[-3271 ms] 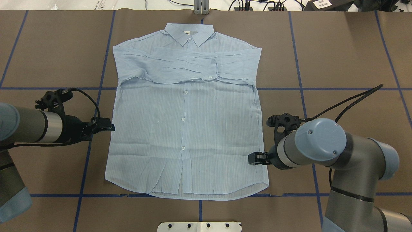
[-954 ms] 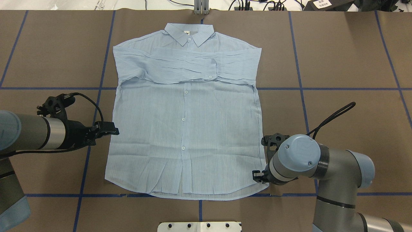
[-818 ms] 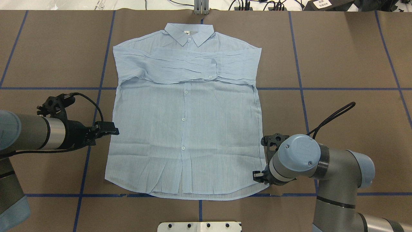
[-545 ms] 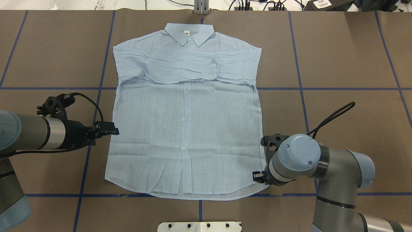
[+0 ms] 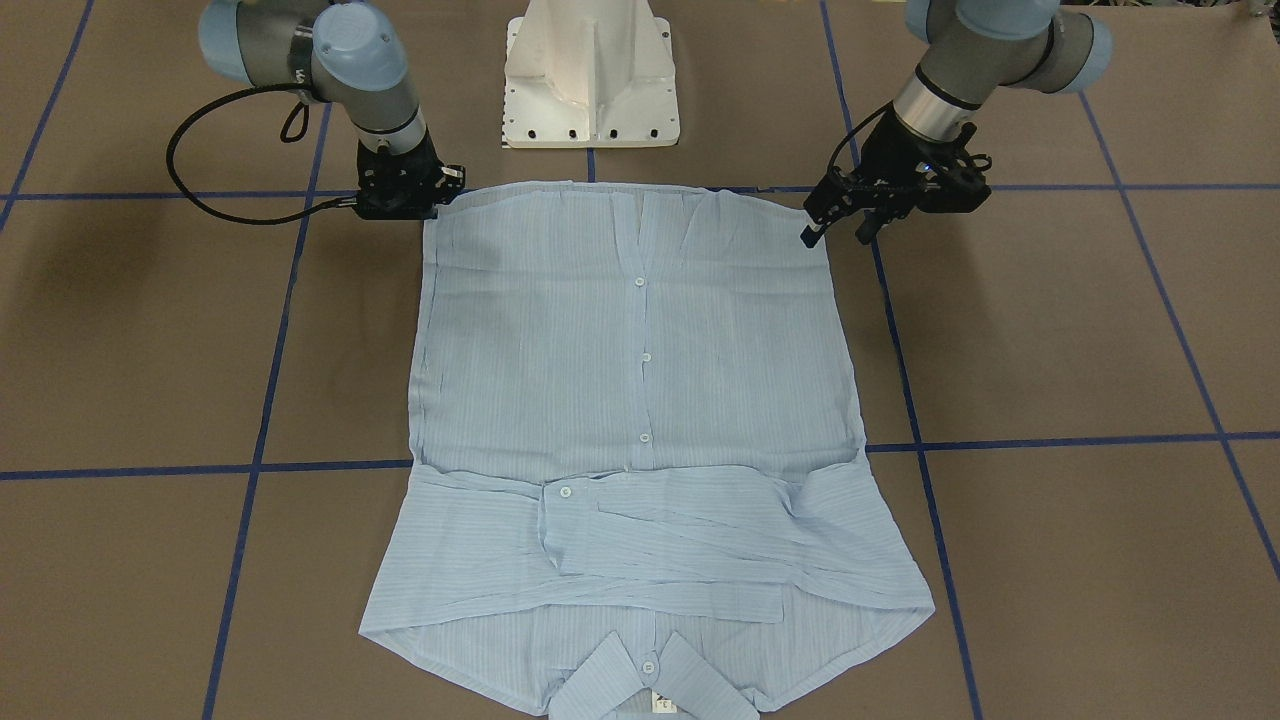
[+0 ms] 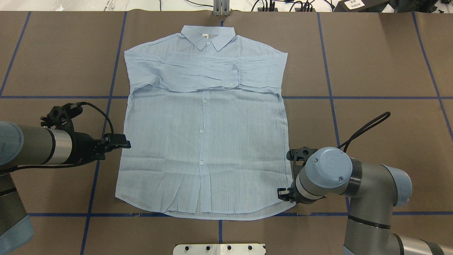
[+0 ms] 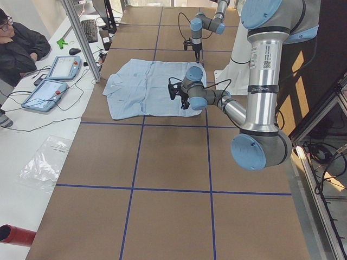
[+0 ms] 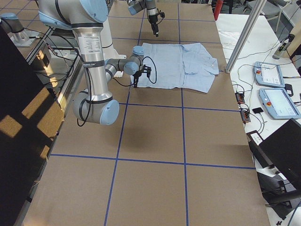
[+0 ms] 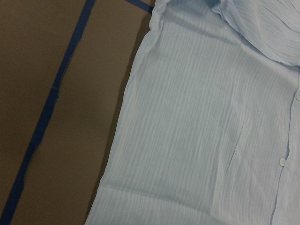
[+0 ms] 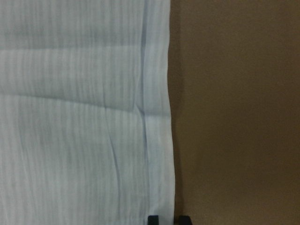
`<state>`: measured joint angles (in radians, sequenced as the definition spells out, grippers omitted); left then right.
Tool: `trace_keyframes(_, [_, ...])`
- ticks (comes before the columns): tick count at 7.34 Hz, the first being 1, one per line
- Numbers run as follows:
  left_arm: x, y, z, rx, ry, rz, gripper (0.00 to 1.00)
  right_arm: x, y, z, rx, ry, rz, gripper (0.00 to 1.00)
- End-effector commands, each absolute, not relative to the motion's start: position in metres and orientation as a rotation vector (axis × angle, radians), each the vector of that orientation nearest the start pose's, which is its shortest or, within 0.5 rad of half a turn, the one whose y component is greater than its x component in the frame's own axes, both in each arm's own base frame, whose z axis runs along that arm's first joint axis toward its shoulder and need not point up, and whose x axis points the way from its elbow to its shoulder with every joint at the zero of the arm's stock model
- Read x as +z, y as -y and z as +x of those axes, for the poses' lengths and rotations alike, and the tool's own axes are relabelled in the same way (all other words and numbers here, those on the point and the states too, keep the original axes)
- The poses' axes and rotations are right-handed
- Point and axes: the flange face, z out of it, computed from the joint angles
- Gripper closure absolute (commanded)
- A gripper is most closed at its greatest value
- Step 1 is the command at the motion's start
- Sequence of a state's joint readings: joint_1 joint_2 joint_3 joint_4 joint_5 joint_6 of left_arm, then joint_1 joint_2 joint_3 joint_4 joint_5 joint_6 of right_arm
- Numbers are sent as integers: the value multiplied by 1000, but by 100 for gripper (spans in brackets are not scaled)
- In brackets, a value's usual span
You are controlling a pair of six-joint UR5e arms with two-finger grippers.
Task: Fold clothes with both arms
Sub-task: 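Lower both grippers onto the shirt's side edges near the hem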
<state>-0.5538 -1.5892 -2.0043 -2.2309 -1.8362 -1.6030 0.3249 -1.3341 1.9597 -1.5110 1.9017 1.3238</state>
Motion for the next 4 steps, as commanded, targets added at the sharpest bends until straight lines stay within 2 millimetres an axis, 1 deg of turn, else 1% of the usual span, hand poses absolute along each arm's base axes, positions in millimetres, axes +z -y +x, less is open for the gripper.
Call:
trace_keyframes(1, [369, 349, 361, -374, -1137, 56, 1, 356, 273, -493, -40, 739, -112, 46])
trace_keyframes(3, [369, 349, 361, -375, -1136, 56, 1, 359, 273, -494, -37, 733, -113, 47])
trace_keyframes(4, [369, 349, 361, -375, -1136, 56, 1, 358, 273, -495, -40, 735, -113, 50])
